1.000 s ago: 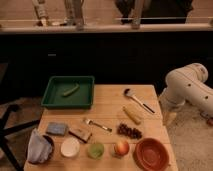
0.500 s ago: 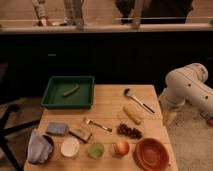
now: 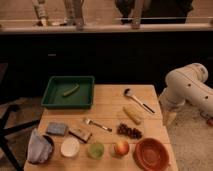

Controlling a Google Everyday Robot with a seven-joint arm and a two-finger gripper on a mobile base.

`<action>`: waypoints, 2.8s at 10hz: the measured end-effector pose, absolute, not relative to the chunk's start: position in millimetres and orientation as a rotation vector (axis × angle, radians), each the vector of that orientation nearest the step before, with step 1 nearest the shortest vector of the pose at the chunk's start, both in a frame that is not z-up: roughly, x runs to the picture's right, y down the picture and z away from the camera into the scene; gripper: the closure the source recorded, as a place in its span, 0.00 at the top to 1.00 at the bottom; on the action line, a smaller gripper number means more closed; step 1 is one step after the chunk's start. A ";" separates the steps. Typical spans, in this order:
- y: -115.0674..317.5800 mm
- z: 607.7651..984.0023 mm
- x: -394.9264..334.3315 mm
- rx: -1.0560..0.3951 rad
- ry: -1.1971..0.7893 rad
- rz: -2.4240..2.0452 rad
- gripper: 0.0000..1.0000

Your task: Place banana in tray

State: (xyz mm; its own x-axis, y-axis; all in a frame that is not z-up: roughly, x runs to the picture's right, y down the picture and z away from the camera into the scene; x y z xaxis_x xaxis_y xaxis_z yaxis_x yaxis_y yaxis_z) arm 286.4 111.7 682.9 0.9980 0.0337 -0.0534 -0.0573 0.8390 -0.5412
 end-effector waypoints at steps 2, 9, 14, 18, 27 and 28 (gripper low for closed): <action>111.6 682.9 286.4 -0.573 0.042 0.048 0.80; 111.6 682.9 286.4 -0.573 0.042 0.048 0.80; 109.8 695.7 279.0 -0.610 0.069 0.088 0.80; 113.9 708.1 274.9 -0.638 0.114 0.148 0.80; 141.1 759.4 260.2 -0.688 0.143 0.233 0.80; 140.1 765.6 257.3 -0.689 0.140 0.236 0.80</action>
